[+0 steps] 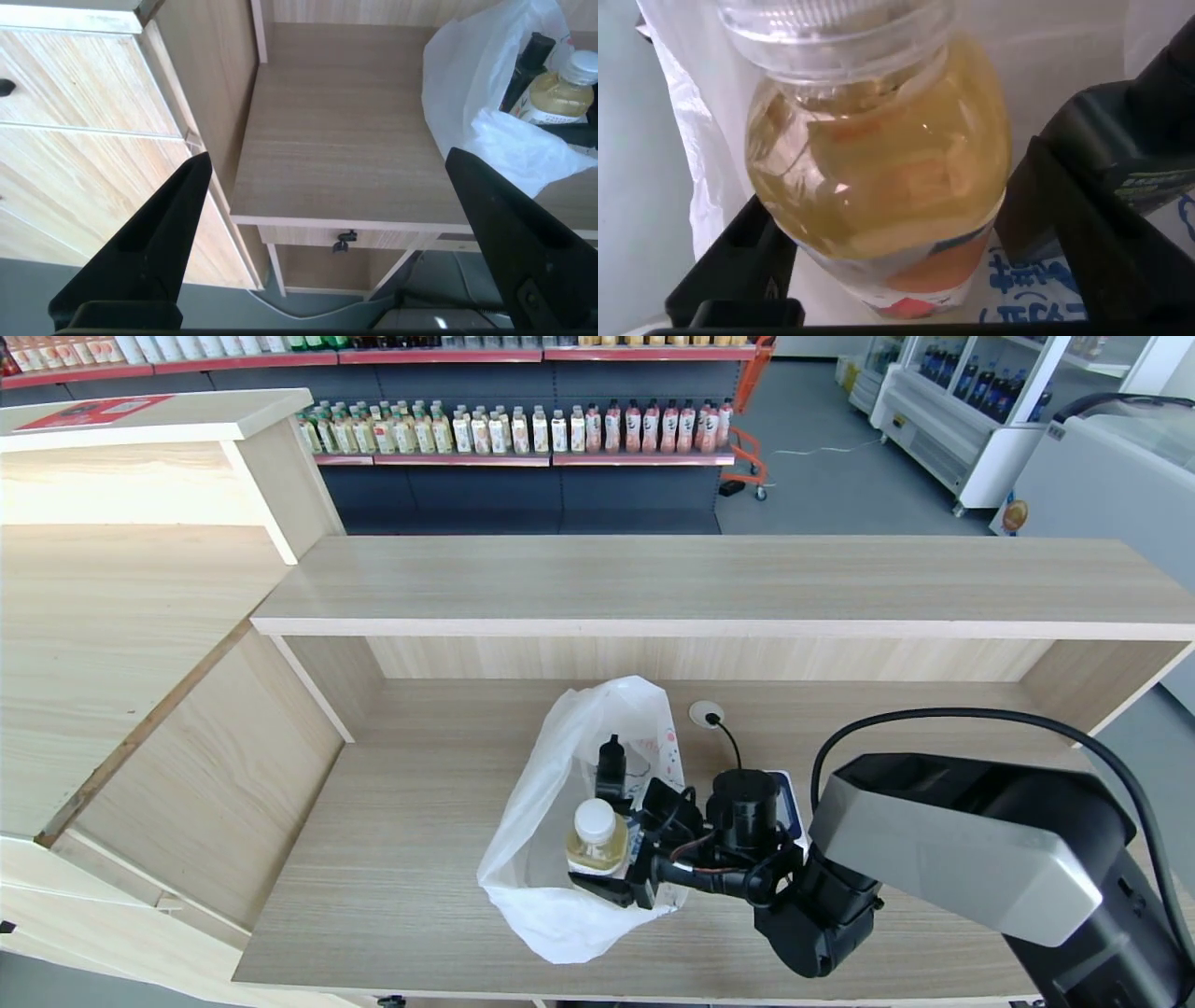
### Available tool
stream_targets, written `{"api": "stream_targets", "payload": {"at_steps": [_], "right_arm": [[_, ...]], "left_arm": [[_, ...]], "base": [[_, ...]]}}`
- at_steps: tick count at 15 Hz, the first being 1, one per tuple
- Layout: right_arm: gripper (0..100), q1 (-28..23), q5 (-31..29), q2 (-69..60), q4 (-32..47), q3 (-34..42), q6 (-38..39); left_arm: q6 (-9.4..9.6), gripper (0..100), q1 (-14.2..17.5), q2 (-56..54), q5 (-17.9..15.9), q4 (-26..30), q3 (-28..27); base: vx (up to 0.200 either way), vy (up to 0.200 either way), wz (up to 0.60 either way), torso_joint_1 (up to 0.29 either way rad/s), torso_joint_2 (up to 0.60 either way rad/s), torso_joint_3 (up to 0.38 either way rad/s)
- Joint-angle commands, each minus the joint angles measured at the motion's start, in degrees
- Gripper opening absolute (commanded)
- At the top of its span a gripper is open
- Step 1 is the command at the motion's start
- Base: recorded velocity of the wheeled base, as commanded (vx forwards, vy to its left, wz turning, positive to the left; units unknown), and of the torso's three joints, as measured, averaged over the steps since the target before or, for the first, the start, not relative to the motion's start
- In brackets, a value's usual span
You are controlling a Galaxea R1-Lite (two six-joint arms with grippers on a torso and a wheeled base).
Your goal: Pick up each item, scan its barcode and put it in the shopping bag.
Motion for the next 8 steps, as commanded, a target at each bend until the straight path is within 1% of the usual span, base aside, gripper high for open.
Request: {"api": "stream_targets", "payload": {"at_steps": [1, 2, 6, 8], "right_arm": [[100, -0.1, -0.1, -0.2, 0.1, 0.3, 0.3], [100, -0.1, -0.1, -0.4, 0.1, 0.4, 0.6], [100, -1.1, -0.1, -3.3, 0.0, 1.4, 7.8], [100, -1.1, -0.2, -4.3, -0.5, 1.4, 12.8]], "left_arm": [[0.0, 100, 0.0, 0.0, -0.1, 0.0, 0.0], [0.0, 100, 0.0, 0.0, 0.0, 0.0, 0.0], [0.0, 100, 0.0, 0.0, 0.0, 0.0, 0.0], [0.0, 100, 0.0, 0.0, -0.1, 0.0, 0.0]], "base": [[0.0, 0.0, 0.0, 0.0, 0.0, 0.0], [0.0, 0.0, 0.0, 0.0, 0.0, 0.0], [0.0, 0.0, 0.0, 0.0, 0.0, 0.0], [0.0, 0.0, 0.0, 0.0, 0.0, 0.0]]}}
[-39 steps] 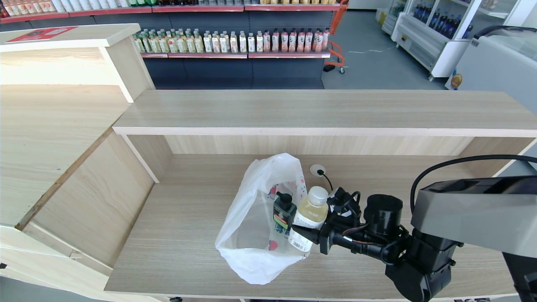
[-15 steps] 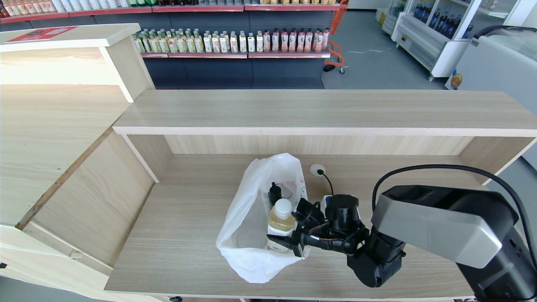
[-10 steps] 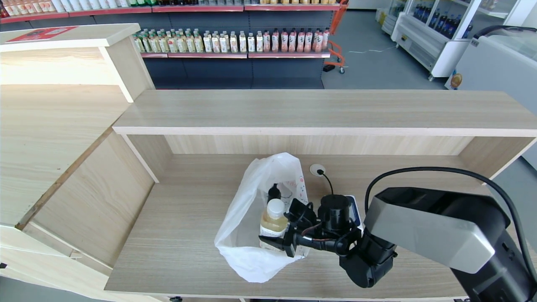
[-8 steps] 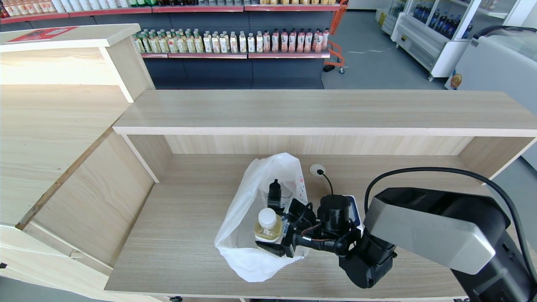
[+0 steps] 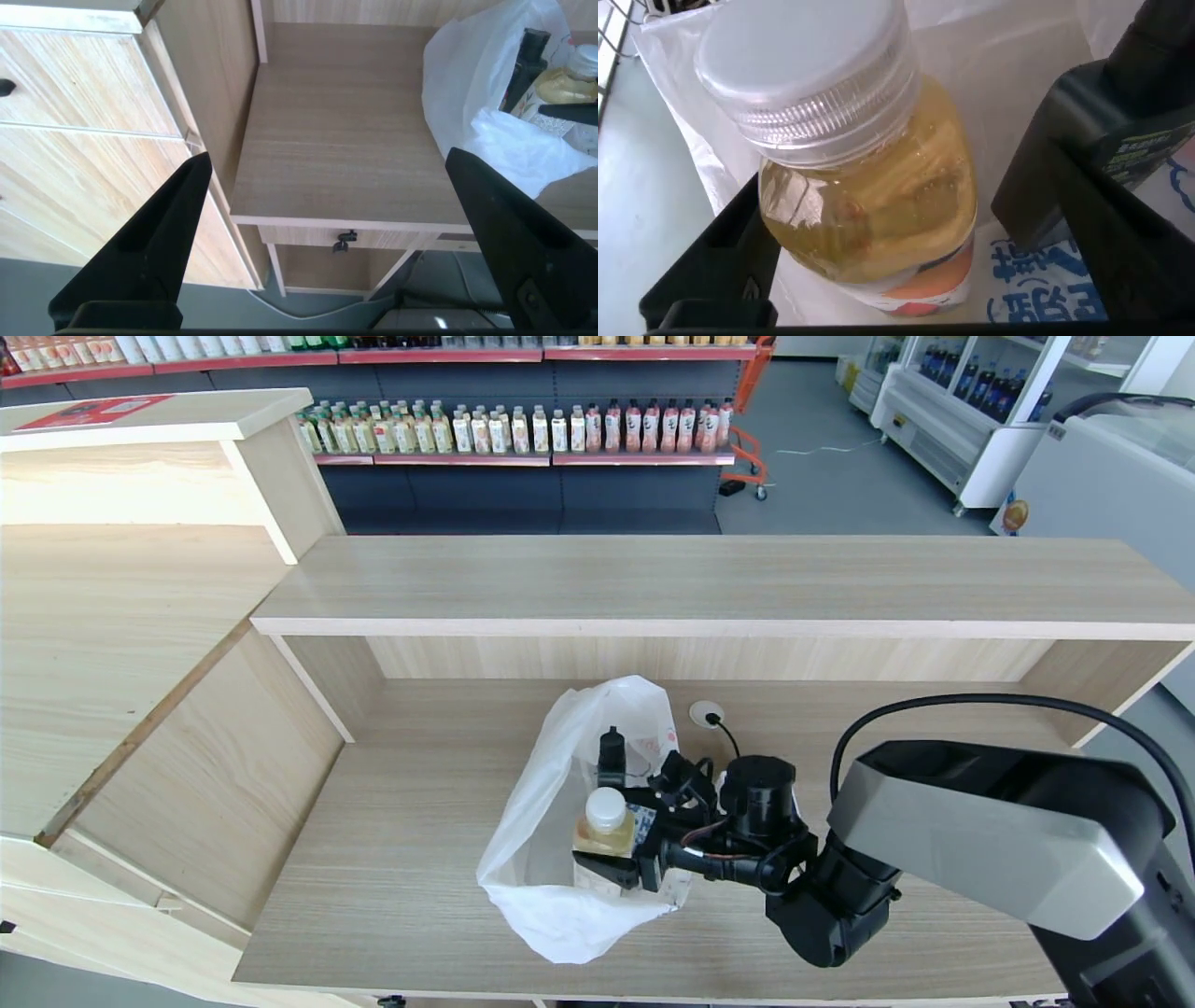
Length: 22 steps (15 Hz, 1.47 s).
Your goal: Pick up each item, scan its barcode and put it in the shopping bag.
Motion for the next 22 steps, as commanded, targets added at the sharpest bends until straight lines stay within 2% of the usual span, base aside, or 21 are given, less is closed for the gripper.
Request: {"api": "stream_targets", "payload": {"at_steps": [1, 3, 7, 17, 22], "right_arm": [[100, 0.2, 0.0, -1.6, -0.3, 0.0, 2.8], [100, 1.1, -0.1, -2.6, -0.6, -0.4, 7.9], [100, 1.9, -0.1, -4.7, -0.3, 0.2, 12.1], [100, 0.6, -0.1, -9.1, -0.6, -0.5, 25.2], [100, -4.2, -0.5, -9.9, -1.1, -1.5, 27.5]], "left_arm": [[0.0, 100, 0.0, 0.0, 0.0, 0.0, 0.0], [0.0, 100, 0.0, 0.0, 0.0, 0.0, 0.0], [0.0, 100, 0.0, 0.0, -0.1, 0.0, 0.0], [0.0, 100, 0.0, 0.0, 0.0, 0.0, 0.0], [0.0, 100, 0.0, 0.0, 0.0, 0.0, 0.0]], "base": [[0.0, 0.0, 0.0, 0.0, 0.0, 0.0], [0.0, 0.0, 0.0, 0.0, 0.0, 0.0], [0.0, 0.0, 0.0, 0.0, 0.0, 0.0], [0.0, 0.0, 0.0, 0.0, 0.0, 0.0], [0.0, 0.0, 0.0, 0.0, 0.0, 0.0]]}}
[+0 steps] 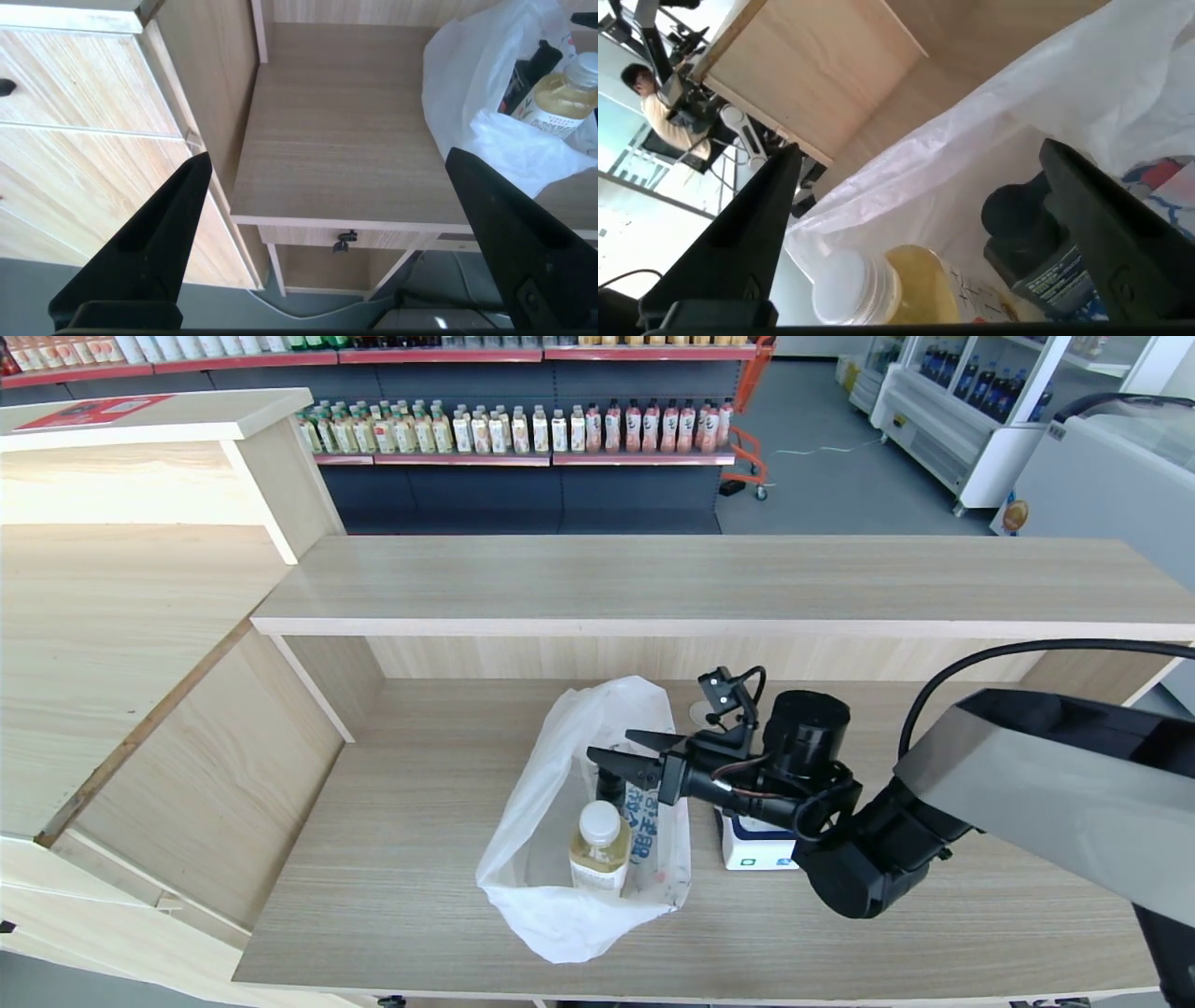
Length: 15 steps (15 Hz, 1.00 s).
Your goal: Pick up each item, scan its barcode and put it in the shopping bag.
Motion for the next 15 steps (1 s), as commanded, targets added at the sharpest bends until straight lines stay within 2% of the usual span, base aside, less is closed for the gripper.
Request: {"api": "stream_targets", "payload": {"at_steps": [1, 3, 5, 6, 7, 8, 9, 10, 13, 14, 15], "right_arm": [[100, -4.1, -1.0, -1.8, -0.8, -0.2, 0.1], [100, -7.7, -1.2, -6.7, 0.4, -0.2, 2.0], [100, -8.5, -3.0, -15.0, 2.4, 1.8, 5.2], [100, -8.8, -5.7, -21.8, 5.9, 6.3, 4.1], [100, -10.0, -6.3, -28.4, 9.5, 10.9, -0.4], [100, -11.9, -8.1, -34.3, 11.4, 18.2, -8.4], [100, -13.4, -9.9, -39.5, 11.5, 24.7, -13.1], [100, -15.0, -11.4, -44.6, 11.3, 30.6, -13.5], [100, -20.8, -24.2, -56.5, 12.2, 44.8, -17.0], [100, -23.0, -26.8, -62.9, 12.6, 52.4, -19.0], [100, -23.7, -27.7, -71.8, 16.6, 56.4, -20.5]], "left_arm": [[0.0, 100, 0.0, 0.0, 0.1, 0.0, 0.0], [0.0, 100, 0.0, 0.0, 0.1, 0.0, 0.0], [0.0, 100, 0.0, 0.0, 0.0, 0.0, 0.0], [0.0, 100, 0.0, 0.0, 0.1, 0.0, 0.0], [0.0, 100, 0.0, 0.0, 0.1, 0.0, 0.0], [0.0, 100, 0.0, 0.0, 0.1, 0.0, 0.0], [0.0, 100, 0.0, 0.0, 0.0, 0.0, 0.0], [0.0, 100, 0.0, 0.0, 0.1, 0.0, 0.0], [0.0, 100, 0.0, 0.0, 0.1, 0.0, 0.0], [0.0, 100, 0.0, 0.0, 0.1, 0.0, 0.0], [0.0, 100, 0.0, 0.0, 0.0, 0.0, 0.0]], "base": [[0.0, 0.0, 0.0, 0.0, 0.0, 0.0], [0.0, 0.0, 0.0, 0.0, 0.0, 0.0], [0.0, 0.0, 0.0, 0.0, 0.0, 0.0], [0.0, 0.0, 0.0, 0.0, 0.0, 0.0], [0.0, 0.0, 0.0, 0.0, 0.0, 0.0], [0.0, 0.0, 0.0, 0.0, 0.0, 0.0], [0.0, 0.0, 0.0, 0.0, 0.0, 0.0], [0.0, 0.0, 0.0, 0.0, 0.0, 0.0], [0.0, 0.0, 0.0, 0.0, 0.0, 0.0], [0.0, 0.0, 0.0, 0.0, 0.0, 0.0], [0.0, 0.0, 0.0, 0.0, 0.0, 0.0]]}}
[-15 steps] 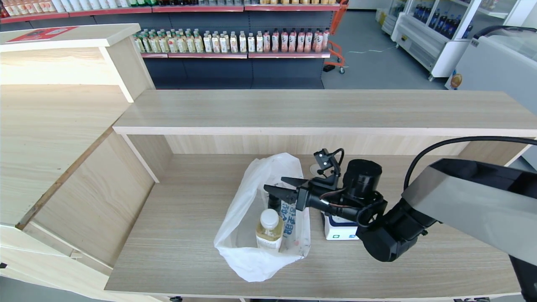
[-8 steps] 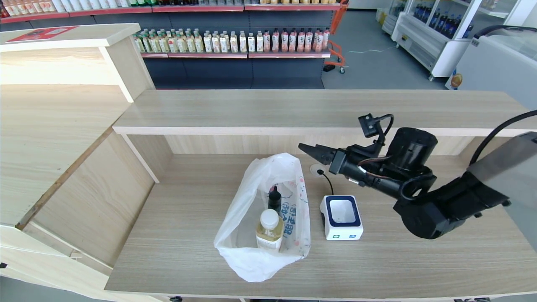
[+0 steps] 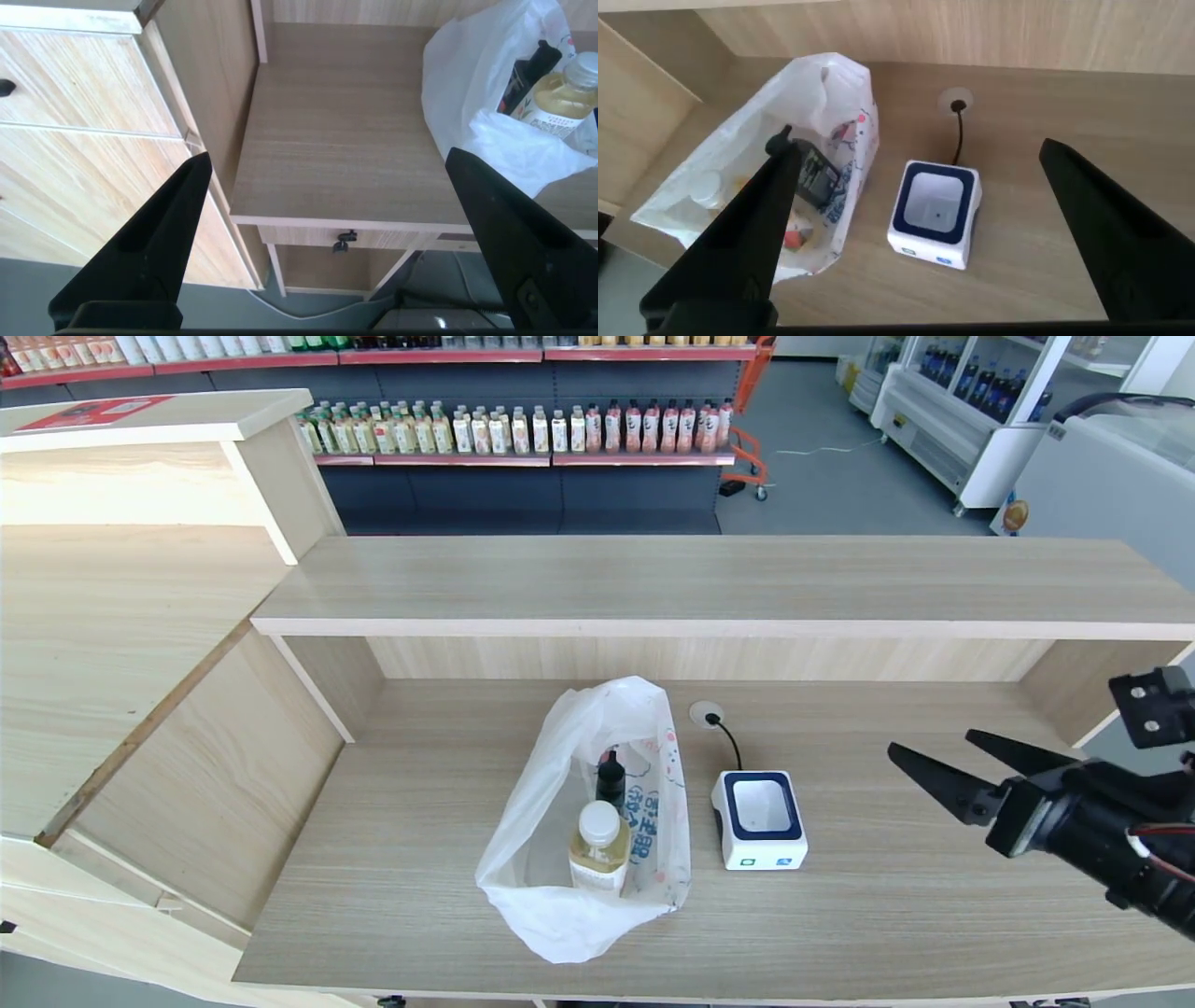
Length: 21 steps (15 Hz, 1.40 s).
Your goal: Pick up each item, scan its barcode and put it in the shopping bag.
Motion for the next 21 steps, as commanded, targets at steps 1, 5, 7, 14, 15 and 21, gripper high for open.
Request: {"api": "stream_targets", "payload": {"at_steps": [1, 5, 7, 14, 15, 21], "right_arm": [[100, -4.9, -7.8, -29.6, 16.8, 11.9, -4.5], [100, -10.6, -11.7, -60.6, 50.6, 11.9, -7.5], [100, -13.3, -11.2, -72.7, 61.7, 11.9, -7.3], [100, -11.4, -11.9, -78.8, 64.8, 11.9, -5.4], [100, -11.4, -11.9, -78.8, 64.8, 11.9, -5.5], [100, -11.4, -11.7, -78.8, 64.8, 11.9, -5.9]], "left_arm": [[0.0, 100, 0.0, 0.0, 0.0, 0.0, 0.0], [0.0, 100, 0.0, 0.0, 0.0, 0.0, 0.0], [0.0, 100, 0.0, 0.0, 0.0, 0.0, 0.0], [0.0, 100, 0.0, 0.0, 0.0, 0.0, 0.0], [0.0, 100, 0.0, 0.0, -0.1, 0.0, 0.0], [0.0, 100, 0.0, 0.0, 0.0, 0.0, 0.0]], "base": [[0.0, 0.0, 0.0, 0.0, 0.0, 0.0], [0.0, 0.0, 0.0, 0.0, 0.0, 0.0], [0.0, 0.0, 0.0, 0.0, 0.0, 0.0], [0.0, 0.0, 0.0, 0.0, 0.0, 0.0], [0.0, 0.0, 0.0, 0.0, 0.0, 0.0], [0.0, 0.0, 0.0, 0.0, 0.0, 0.0]]}}
